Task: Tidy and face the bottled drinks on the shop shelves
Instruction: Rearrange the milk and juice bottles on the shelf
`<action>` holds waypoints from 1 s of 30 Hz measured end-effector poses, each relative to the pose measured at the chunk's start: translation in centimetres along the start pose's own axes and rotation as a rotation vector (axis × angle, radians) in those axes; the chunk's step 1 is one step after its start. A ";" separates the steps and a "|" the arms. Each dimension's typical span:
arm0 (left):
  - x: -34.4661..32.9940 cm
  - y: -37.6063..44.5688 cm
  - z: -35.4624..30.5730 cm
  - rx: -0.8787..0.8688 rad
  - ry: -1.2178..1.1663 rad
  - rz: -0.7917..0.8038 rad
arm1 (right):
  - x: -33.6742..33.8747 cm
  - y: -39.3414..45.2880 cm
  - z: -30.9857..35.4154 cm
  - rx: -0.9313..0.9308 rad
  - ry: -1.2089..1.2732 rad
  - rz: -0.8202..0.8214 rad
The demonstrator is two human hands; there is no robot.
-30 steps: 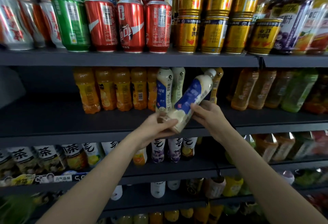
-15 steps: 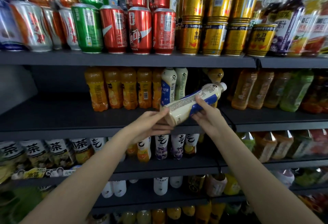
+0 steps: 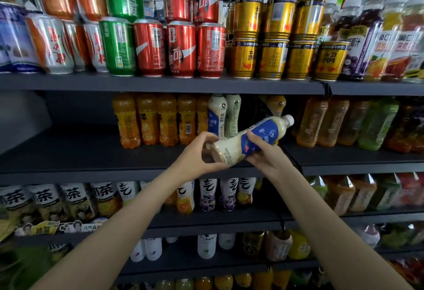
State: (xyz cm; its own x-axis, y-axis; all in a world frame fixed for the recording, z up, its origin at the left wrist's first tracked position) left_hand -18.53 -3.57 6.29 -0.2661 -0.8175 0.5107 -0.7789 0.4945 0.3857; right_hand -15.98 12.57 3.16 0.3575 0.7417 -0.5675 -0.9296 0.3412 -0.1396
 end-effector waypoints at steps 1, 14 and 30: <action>-0.2 0.1 1.0 0.103 -0.102 0.021 | 0.0 0.0 0.2 0.023 -0.004 0.011; -1.1 0.1 0.7 -0.125 0.266 -0.139 | 1.1 -0.4 0.5 0.173 -0.320 0.061; 0.5 5.7 6.8 0.238 0.136 -0.322 | 5.7 5.4 7.8 0.515 -1.020 -0.370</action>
State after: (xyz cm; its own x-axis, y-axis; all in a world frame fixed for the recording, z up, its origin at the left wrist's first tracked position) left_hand -26.96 -3.11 3.56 0.0773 -0.8651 0.4956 -0.9237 0.1249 0.3621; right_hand -18.28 23.18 5.50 0.7181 0.5865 0.3746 -0.6934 0.6486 0.3139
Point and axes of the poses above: each hand's wrist, its own y-axis towards the middle knuckle, its own x-axis out of the back of the hand, z = x × y, the point moved 9 cm from there along y, towards the middle knuckle, and after that the axes turned 4 degrees about -z, right-handed, at the moved point
